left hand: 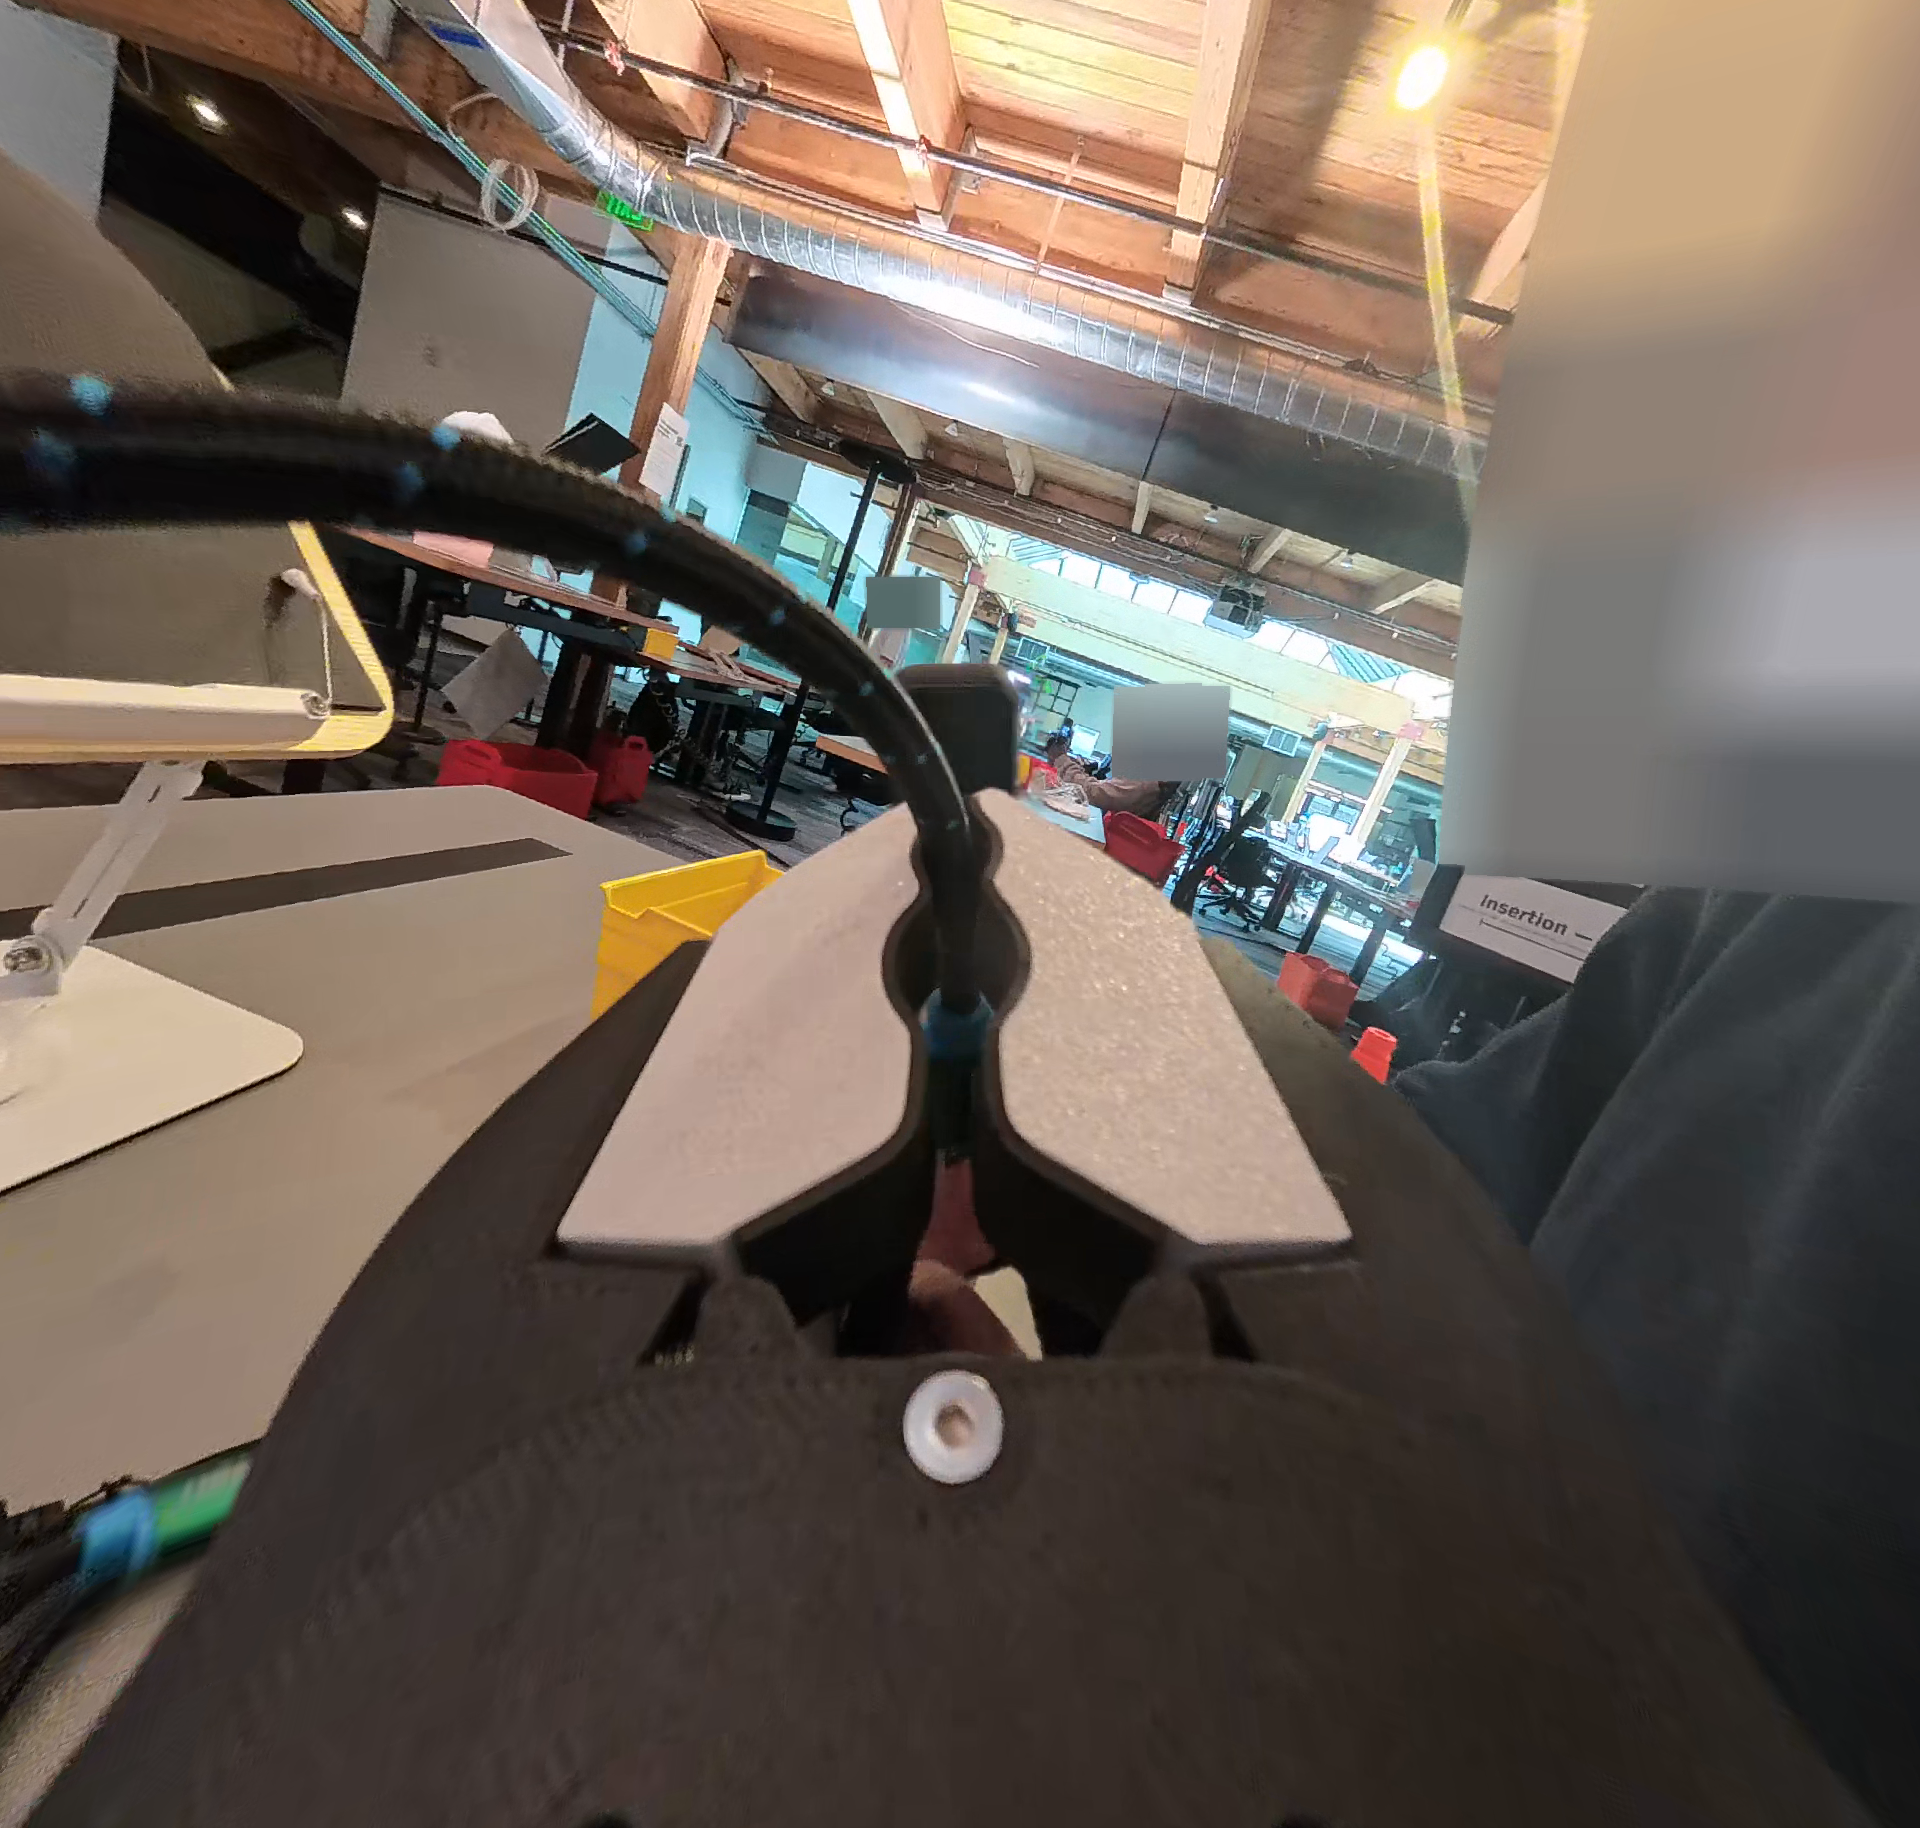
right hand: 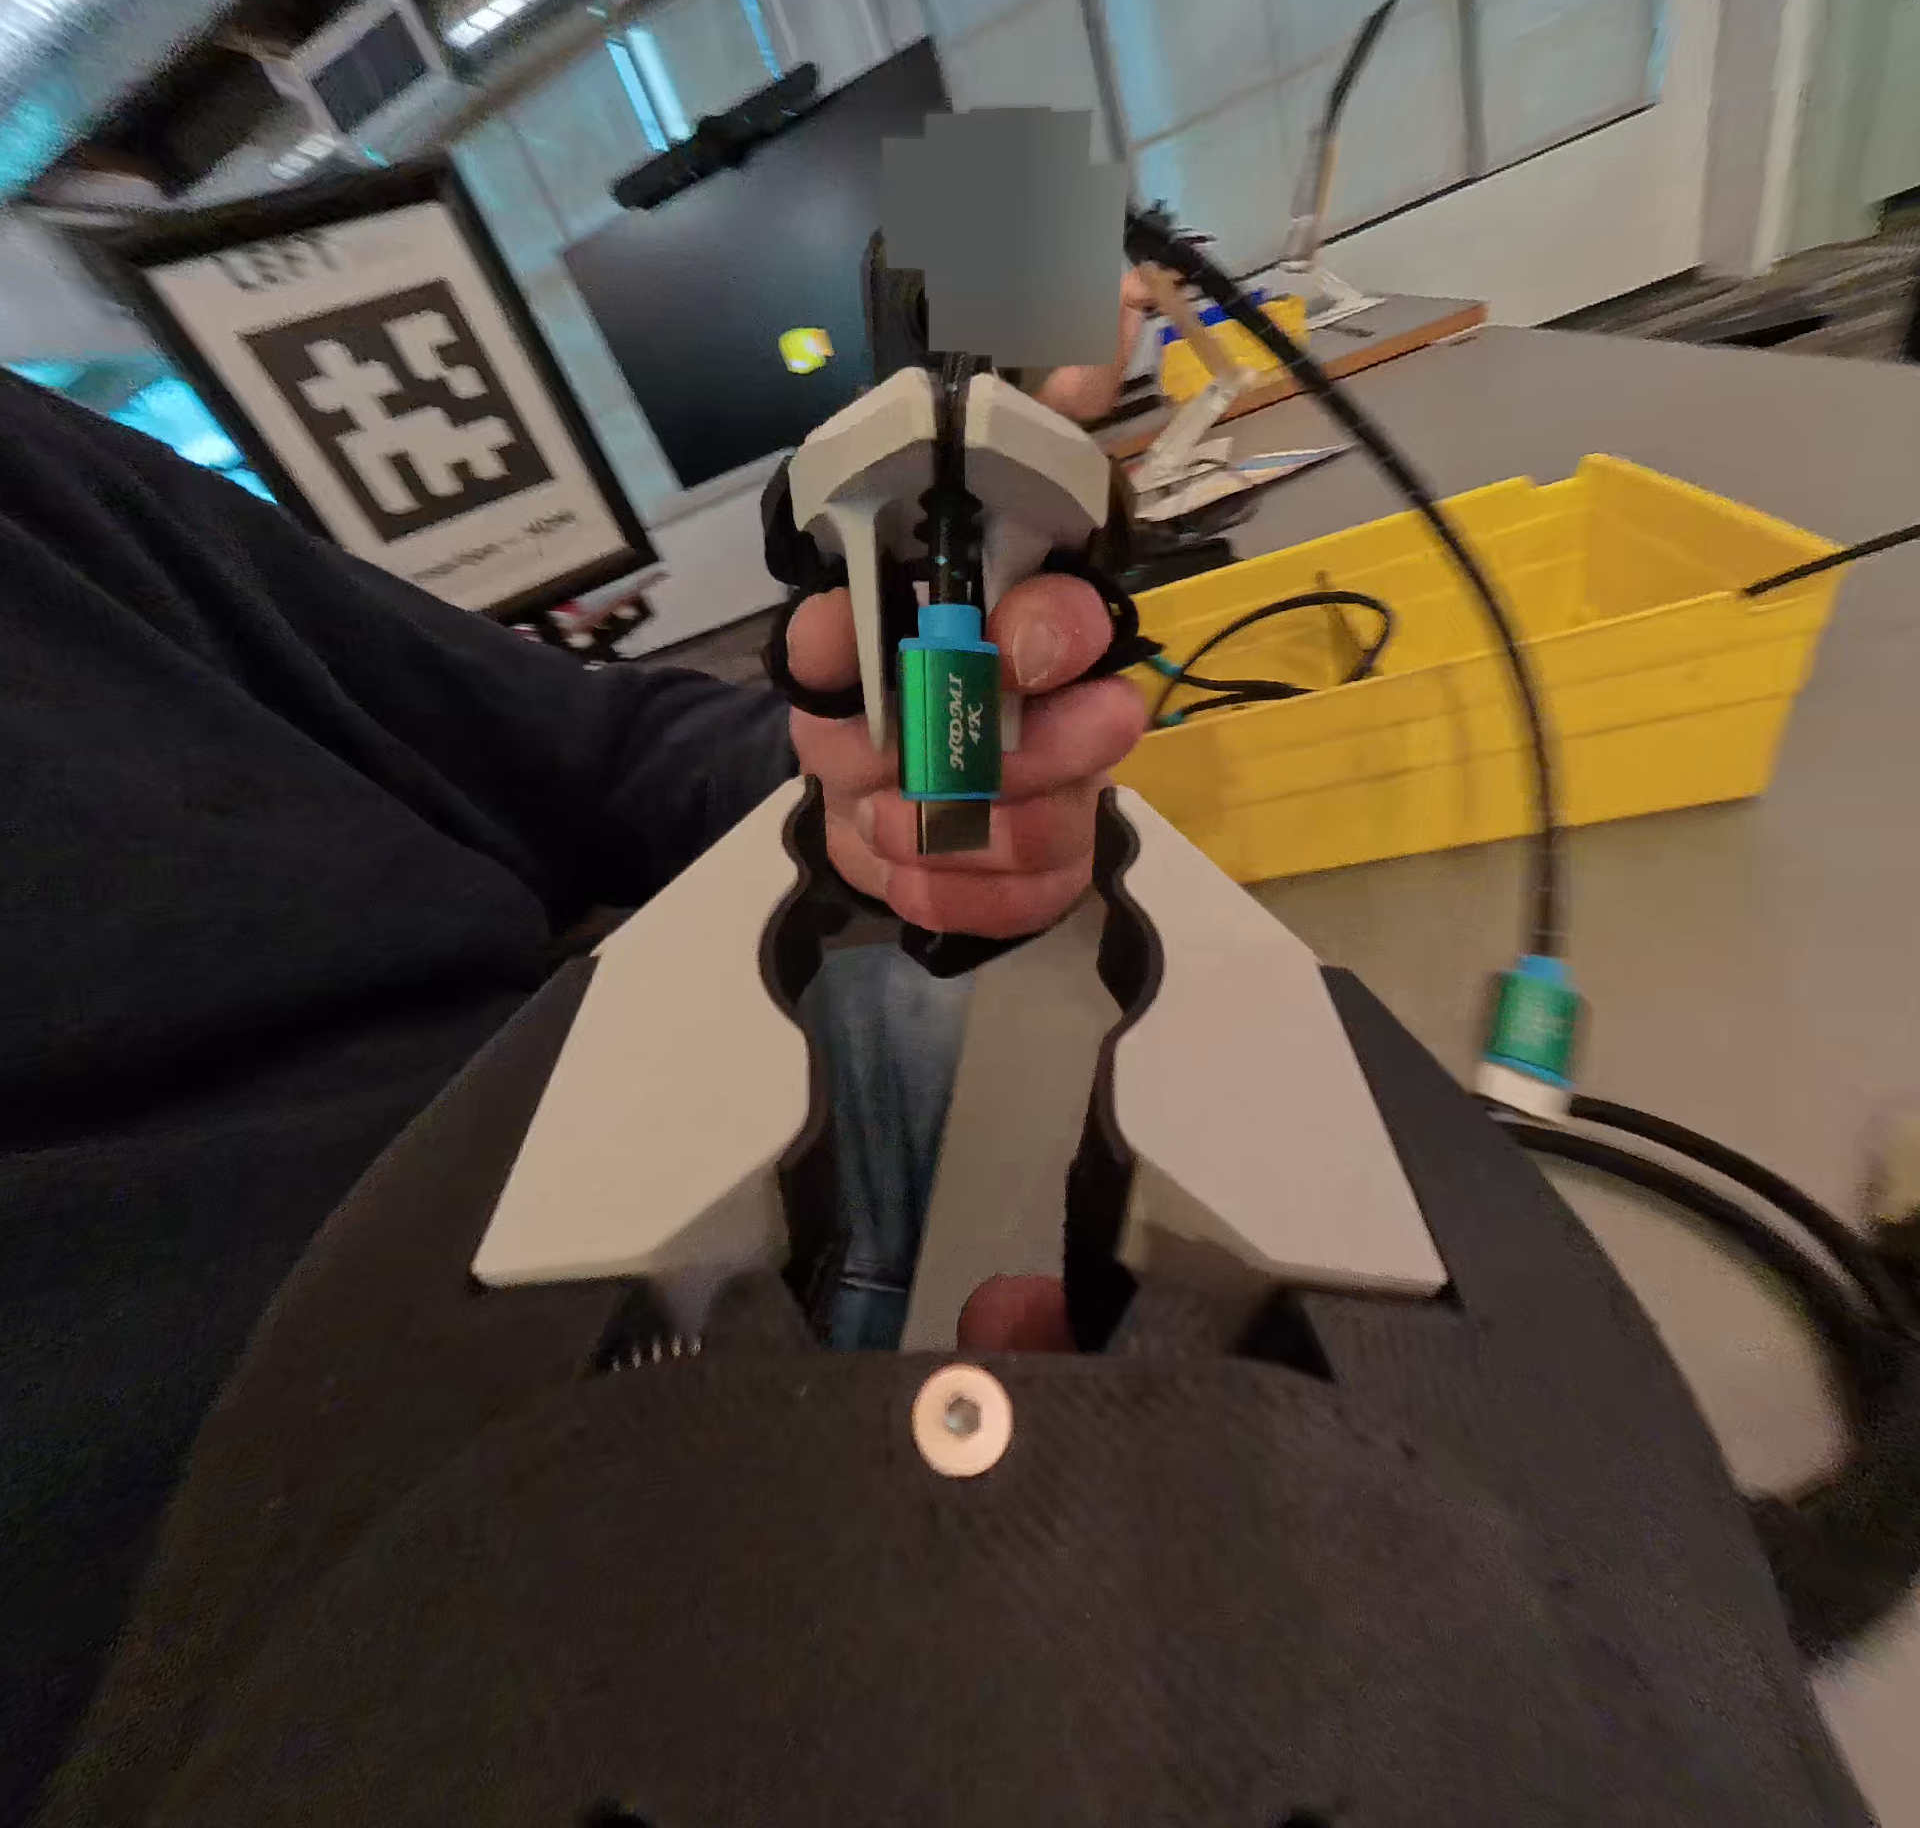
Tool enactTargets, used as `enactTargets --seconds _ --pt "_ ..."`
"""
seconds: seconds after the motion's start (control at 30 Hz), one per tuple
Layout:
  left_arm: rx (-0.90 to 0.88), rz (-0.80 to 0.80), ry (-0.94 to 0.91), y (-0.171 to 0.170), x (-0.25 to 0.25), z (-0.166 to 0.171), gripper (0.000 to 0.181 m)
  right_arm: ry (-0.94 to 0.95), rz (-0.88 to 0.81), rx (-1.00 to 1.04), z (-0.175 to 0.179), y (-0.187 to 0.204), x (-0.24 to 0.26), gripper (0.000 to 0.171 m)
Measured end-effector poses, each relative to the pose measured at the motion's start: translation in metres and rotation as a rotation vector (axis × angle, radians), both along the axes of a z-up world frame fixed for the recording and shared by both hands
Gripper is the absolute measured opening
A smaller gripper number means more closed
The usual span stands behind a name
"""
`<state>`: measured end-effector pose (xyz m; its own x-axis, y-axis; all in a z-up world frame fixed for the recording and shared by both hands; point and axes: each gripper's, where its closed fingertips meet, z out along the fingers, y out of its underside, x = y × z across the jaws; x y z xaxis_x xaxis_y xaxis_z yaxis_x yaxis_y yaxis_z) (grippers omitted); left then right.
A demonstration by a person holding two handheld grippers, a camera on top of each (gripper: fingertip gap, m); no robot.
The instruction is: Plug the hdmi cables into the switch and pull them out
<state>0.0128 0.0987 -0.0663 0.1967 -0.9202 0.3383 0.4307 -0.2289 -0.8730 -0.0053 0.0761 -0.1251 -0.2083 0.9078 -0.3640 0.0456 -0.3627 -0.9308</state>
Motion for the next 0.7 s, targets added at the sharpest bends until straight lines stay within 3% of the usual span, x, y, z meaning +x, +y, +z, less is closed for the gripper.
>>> enactTargets --seconds 0.17,0.3,0.4,0.53,0.7 --pt "0.016 -0.029 -0.009 -0.006 0.003 0.004 0.000 0.166 0.155 -0.187 0.017 -0.008 -0.004 0.022" --pt "0.012 -0.037 0.015 -0.005 0.003 -0.001 0.000 0.161 0.169 -0.182 0.013 -0.008 -0.003 0.020" --pt "0.052 -0.041 0.101 -0.006 0.003 -0.008 0.002 0.090 0.169 -0.114 0.009 -0.008 0.001 0.020" --pt "0.099 -0.048 0.272 -0.005 0.005 -0.024 0.030 -0.075 0.156 0.019 0.005 0.000 0.010 0.019" --pt "0.120 -0.095 0.343 -0.010 0.017 -0.035 0.042 -0.293 0.211 0.178 0.003 0.002 0.021 0.019"
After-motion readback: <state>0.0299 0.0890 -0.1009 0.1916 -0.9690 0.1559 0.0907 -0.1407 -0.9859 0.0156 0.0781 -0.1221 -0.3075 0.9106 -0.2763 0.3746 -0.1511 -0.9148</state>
